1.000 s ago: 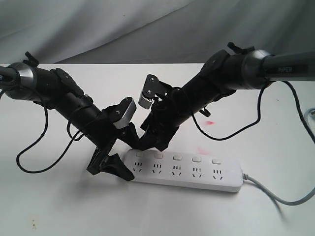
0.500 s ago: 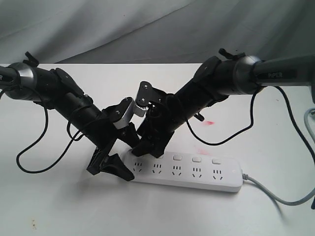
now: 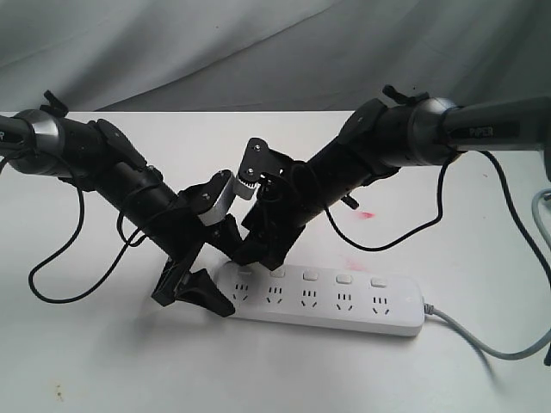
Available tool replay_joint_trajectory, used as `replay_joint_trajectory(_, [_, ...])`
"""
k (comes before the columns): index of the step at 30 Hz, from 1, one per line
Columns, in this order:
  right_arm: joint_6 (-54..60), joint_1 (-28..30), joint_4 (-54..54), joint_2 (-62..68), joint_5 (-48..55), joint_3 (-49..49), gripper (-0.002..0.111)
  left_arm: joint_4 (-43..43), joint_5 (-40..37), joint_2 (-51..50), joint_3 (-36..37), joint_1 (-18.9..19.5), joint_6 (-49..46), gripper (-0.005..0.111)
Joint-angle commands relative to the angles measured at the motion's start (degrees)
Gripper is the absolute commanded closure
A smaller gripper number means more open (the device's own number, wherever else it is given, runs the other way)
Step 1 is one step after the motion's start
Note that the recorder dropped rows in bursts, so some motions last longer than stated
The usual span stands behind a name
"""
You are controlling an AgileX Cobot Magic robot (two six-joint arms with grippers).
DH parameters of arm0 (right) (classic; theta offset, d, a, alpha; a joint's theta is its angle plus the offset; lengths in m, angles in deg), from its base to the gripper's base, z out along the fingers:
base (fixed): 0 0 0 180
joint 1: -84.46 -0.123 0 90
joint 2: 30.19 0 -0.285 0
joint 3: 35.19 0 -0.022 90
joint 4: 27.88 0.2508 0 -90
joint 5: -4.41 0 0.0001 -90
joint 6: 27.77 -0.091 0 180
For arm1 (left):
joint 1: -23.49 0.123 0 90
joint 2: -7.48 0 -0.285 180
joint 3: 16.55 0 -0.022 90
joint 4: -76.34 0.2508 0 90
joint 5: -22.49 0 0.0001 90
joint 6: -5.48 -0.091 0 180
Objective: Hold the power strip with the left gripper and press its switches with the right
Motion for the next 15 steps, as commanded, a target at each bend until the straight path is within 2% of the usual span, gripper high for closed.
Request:
replay_joint_trajectory(1, [-0.4,0.03,-2.38,-0.15,0.32,-0.19,0.049,-0.07,0.01,-0.11,0.23,-0.33,0.16,0.107])
replay_joint_trajectory(6, [-2.43,0.03,-3.95,-0.15,0.49,-0.19,0.049,-0.07,0.01,-0.11,0.23,-0.33,0.16,0.107])
replay_joint_trajectory(15, [-2.61,0.03,-0.18,-1.63,1.78,-0.19,0.049,-0.07,0.01,-0.11,0.23,-0.33,0.16,0.107])
